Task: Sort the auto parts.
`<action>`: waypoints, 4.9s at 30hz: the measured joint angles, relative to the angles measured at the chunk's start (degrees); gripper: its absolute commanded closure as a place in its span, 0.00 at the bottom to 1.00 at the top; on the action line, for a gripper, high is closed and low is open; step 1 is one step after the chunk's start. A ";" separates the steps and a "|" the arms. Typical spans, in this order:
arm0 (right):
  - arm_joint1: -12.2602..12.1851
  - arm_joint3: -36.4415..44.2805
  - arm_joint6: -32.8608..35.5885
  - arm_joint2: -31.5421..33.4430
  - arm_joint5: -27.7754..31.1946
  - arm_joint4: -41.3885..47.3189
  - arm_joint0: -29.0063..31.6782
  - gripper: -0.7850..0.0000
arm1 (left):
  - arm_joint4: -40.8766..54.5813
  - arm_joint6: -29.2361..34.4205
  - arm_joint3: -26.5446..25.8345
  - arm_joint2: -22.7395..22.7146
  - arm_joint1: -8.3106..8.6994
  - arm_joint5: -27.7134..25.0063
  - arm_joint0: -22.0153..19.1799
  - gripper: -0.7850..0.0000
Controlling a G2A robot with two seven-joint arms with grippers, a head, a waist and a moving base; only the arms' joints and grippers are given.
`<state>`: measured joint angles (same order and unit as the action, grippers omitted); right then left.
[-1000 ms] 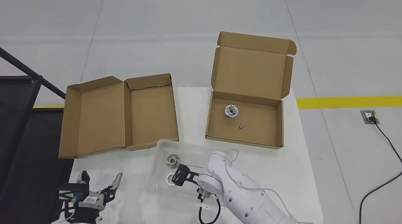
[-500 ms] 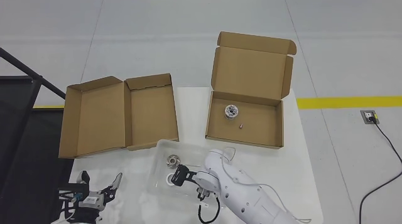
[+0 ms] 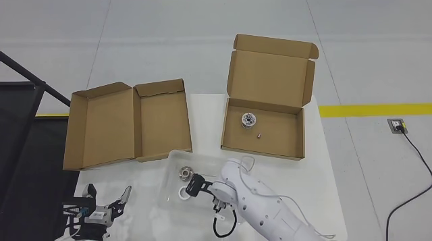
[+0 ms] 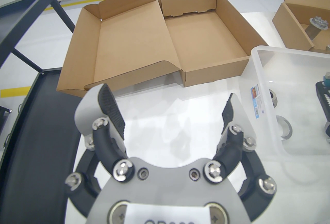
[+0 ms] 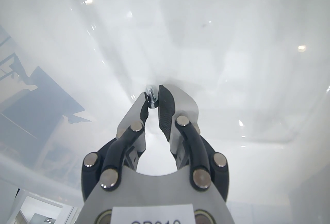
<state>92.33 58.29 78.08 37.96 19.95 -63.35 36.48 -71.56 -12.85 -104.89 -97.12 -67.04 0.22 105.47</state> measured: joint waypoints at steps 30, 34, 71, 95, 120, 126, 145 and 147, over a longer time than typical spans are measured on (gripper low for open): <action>-9.15 39.49 -14.65 26.96 -11.68 -21.41 18.62 1.00 | 0.00 0.00 0.00 0.00 0.00 0.00 0.00 0.00; -9.32 35.72 -20.33 29.89 -15.50 -23.08 17.73 1.00 | 0.00 0.00 0.00 0.00 0.00 0.00 0.00 0.00; -6.90 -9.55 -36.84 31.17 -27.50 -19.44 -1.03 0.67 | 0.00 0.00 0.00 0.00 0.00 0.00 0.00 0.00; -9.40 25.60 -33.95 34.33 -11.27 -17.40 15.93 0.58 | 0.00 0.00 0.00 0.00 0.00 0.00 0.00 0.00; -10.93 50.80 -27.52 22.82 6.89 -20.87 30.66 0.00 | -3.92 -1.58 -3.11 -1.13 0.05 -0.59 0.14 0.00; -11.70 52.77 -33.07 23.97 9.15 -23.59 33.71 0.00 | -13.92 2.97 -10.12 -2.79 0.77 -5.69 0.40 0.00; -16.12 73.14 -46.54 40.33 18.21 -30.62 56.77 0.00 | -33.00 26.89 -18.93 5.65 2.67 -34.45 -11.42 0.00; -16.11 73.12 -46.65 40.30 18.21 -30.63 56.75 0.00 | -33.01 26.76 -18.94 5.62 2.67 -34.37 -11.37 0.00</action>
<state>76.22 131.42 31.43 78.26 38.16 -93.99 93.23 -104.57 13.90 -123.83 -91.49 -64.37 -34.15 94.10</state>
